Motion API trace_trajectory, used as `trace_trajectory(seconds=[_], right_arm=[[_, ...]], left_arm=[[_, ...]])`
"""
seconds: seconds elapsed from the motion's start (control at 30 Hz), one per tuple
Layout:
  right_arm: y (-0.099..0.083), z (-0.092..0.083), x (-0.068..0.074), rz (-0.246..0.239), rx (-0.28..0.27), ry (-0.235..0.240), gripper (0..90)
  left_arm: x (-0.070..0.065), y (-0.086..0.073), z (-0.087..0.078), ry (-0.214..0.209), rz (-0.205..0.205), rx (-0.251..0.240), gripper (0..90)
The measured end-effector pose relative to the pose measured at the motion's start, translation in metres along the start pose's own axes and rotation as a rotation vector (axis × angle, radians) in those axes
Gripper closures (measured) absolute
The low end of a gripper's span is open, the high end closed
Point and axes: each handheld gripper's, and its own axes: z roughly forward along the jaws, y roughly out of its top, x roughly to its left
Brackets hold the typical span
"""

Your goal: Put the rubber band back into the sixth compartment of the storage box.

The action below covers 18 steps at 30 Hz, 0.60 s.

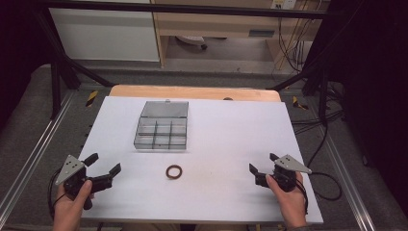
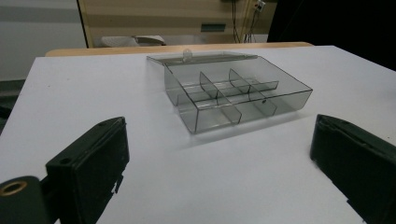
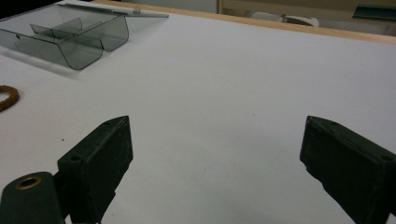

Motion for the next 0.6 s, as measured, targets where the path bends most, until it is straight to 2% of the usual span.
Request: trace_trajectory(seconds=[0.17, 0.3, 0.4, 0.47, 0.53, 0.6], right_arm=[[-0.0002, -0.0023, -0.0004, -0.008, -0.002, 0.009, 9.8], [0.0017, -0.0035, 0.0013, -0.015, -0.015, 0.004, 9.7], [0.0032, -0.0043, 0.0022, -0.018, -0.027, 0.007, 10.5], [0.0048, -0.0059, 0.0027, -0.002, -0.048, 0.029, 11.3], [0.0072, -0.0075, 0.0055, -0.002, -0.053, 0.022, 10.3], [0.0082, -0.0074, 0.0076, -0.013, -0.055, 0.021, 9.3]], left_arm=[[0.0031, 0.0001, -0.0018, 0.038, -0.002, -0.004, 4.8], [0.0036, 0.001, -0.0041, 0.027, -0.003, -0.012, 4.4], [0.0022, 0.0022, -0.0055, 0.024, 0.014, -0.012, 4.2], [0.0028, 0.0026, -0.0061, 0.025, 0.008, -0.019, 4.2], [0.0046, 0.0025, -0.0062, 0.029, 0.007, -0.02, 4.3], [0.0054, 0.0028, -0.0074, 0.025, 0.029, -0.02, 4.7]])
